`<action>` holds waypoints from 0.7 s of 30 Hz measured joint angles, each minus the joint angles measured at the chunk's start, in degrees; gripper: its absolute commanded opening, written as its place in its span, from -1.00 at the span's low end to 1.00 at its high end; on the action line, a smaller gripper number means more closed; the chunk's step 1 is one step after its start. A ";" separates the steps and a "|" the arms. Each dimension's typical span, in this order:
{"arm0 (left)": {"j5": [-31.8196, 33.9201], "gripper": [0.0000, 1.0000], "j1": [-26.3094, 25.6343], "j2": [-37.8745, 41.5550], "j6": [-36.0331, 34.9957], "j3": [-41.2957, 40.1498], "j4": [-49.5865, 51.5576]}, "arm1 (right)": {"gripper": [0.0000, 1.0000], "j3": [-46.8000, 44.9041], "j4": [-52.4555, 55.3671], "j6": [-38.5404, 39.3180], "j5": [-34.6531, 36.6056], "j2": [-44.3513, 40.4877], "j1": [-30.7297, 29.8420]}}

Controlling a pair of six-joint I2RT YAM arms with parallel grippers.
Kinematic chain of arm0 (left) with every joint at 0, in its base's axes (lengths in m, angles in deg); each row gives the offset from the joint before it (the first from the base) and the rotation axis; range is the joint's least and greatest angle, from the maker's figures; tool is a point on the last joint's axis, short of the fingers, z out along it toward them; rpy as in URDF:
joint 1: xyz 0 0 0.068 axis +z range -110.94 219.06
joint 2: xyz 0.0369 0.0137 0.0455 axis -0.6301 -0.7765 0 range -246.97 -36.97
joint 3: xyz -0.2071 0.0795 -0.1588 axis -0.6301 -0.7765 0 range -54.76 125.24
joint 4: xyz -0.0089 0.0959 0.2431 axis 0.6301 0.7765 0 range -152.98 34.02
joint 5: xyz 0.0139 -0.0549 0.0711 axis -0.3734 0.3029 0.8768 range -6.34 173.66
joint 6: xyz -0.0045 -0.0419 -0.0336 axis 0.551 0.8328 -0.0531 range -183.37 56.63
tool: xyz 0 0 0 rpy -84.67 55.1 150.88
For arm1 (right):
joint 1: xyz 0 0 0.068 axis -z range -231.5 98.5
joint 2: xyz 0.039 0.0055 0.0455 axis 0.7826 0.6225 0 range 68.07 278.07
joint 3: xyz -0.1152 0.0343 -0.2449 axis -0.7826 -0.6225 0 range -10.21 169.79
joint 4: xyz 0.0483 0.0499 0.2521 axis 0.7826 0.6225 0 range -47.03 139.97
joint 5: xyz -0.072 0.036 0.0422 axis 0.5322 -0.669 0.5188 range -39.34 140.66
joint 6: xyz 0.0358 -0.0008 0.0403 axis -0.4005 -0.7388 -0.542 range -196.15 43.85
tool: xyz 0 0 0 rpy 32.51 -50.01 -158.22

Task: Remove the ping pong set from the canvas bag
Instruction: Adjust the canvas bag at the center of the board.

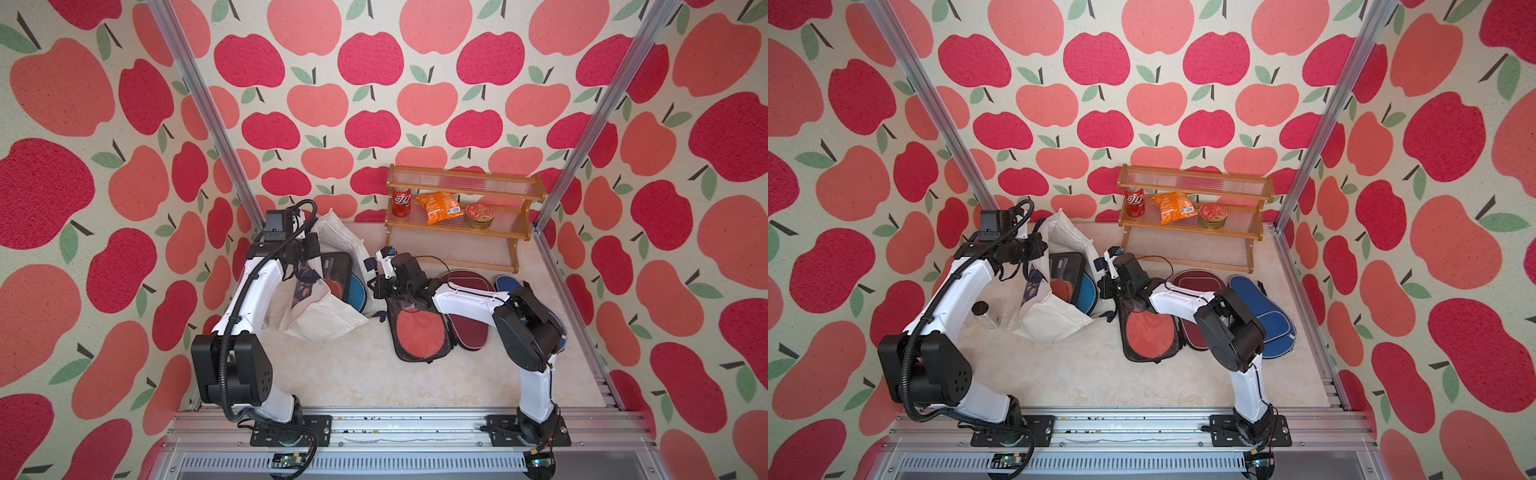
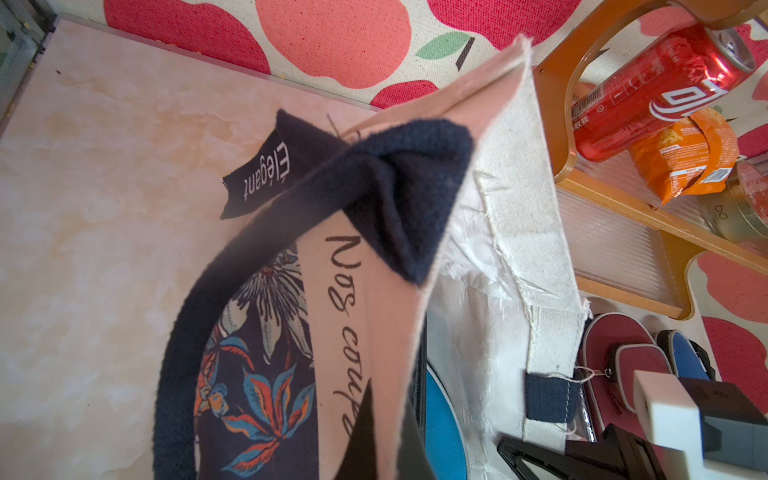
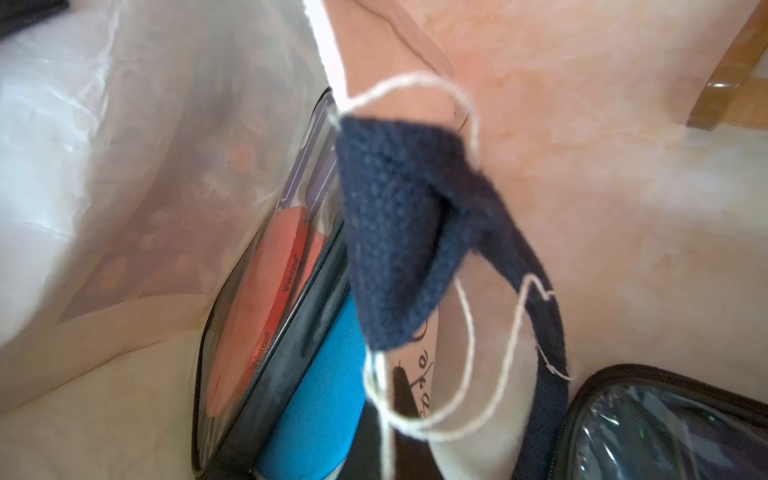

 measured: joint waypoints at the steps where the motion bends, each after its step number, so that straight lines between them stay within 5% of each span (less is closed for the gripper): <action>1: 0.02 -1.00 0.00 0.00 0.02 0.44 0.55 | -1.00 0.00 -0.07 -0.22 0.31 -0.04 0.00; 21: 0.17 -1.00 -1.64 6.49 0.00 -2.99 2.84 | -1.00 -6.91 -6.75 -2.75 5.33 -3.82 0.00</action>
